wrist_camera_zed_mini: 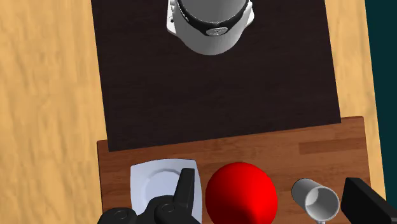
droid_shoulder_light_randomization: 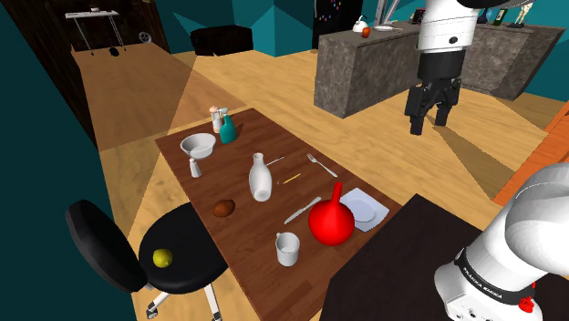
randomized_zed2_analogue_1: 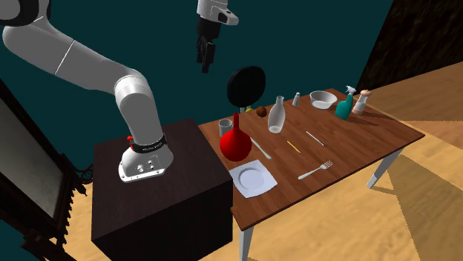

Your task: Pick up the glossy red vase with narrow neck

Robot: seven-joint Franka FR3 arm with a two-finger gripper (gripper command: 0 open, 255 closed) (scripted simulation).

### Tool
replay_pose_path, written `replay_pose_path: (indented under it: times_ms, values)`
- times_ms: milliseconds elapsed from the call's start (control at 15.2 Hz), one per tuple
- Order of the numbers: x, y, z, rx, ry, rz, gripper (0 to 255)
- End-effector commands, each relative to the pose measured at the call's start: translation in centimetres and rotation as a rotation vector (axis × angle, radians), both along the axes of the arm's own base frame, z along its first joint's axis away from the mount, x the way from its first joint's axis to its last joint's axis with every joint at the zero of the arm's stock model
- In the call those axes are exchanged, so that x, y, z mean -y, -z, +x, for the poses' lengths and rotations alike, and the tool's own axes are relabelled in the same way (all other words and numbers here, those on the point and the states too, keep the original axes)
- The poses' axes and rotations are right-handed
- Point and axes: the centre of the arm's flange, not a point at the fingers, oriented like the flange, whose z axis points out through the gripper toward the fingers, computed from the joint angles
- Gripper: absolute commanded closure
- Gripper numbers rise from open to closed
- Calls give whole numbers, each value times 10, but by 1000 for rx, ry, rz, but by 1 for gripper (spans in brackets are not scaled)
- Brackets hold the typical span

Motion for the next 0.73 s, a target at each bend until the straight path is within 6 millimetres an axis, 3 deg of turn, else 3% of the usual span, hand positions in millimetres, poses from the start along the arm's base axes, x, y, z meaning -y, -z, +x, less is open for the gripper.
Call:
replay_pose_path:
  times_ms: [0,660]
  values:
    - [0,0,0,0,0,0,0]
    - [-23,108,69,16,7,-25,0]
